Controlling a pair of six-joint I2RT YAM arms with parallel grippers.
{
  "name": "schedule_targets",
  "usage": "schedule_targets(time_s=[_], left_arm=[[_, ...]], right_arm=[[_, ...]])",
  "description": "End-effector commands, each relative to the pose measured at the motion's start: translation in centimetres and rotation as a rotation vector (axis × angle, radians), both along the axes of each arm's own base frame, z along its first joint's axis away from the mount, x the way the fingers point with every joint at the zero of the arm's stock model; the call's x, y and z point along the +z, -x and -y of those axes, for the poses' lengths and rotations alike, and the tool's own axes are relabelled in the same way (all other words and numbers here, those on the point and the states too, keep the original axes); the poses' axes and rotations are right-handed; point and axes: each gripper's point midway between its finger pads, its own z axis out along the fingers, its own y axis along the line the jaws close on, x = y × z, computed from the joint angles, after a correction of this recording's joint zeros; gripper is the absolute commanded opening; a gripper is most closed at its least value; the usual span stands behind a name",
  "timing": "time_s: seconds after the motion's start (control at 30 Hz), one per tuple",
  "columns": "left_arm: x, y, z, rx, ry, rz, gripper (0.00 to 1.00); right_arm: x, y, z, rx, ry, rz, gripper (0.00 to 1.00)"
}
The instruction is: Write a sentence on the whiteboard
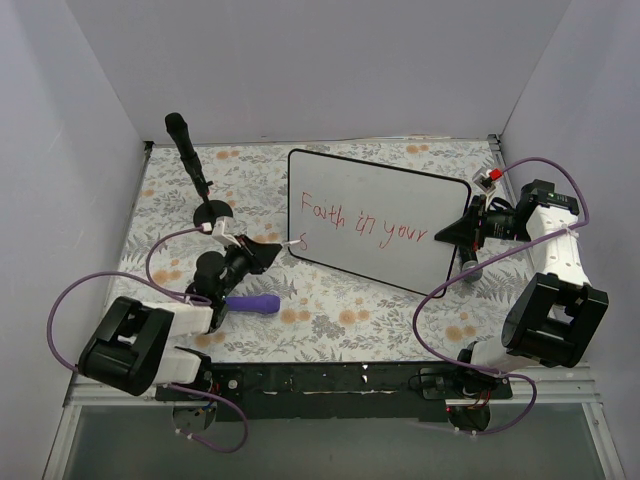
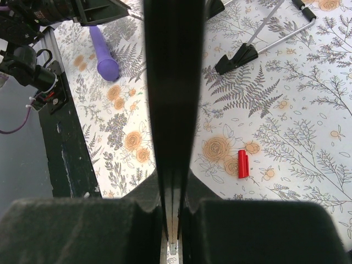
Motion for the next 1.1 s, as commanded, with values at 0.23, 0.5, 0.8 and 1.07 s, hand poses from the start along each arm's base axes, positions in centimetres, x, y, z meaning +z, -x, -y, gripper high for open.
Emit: schedule_targets(time_s=[0.23,0.5,0.8,1.07], left_arm=[[3.6,2.9,0.5,-0.086,0.033,0.108,0.00],[3.5,3.3,0.7,-0.103,0.047,0.078,0.00],[3.5,3.2,1.4,-0.129,0.063,0.078,0.00],[3.2,2.7,2.2,-0.135,0.059,0.085,0.00]], right_arm=[[0.1,0.2,0.2,0.016,0.072,0.072,0.01],[0.0,0.2,0.2,0.016,0.073,0.072,0.01],[-0.2,0.2,0.1,0.018,0.070,0.066,0.01],[-0.2,0.0,0.2,0.018,0.069,0.064,0.01]])
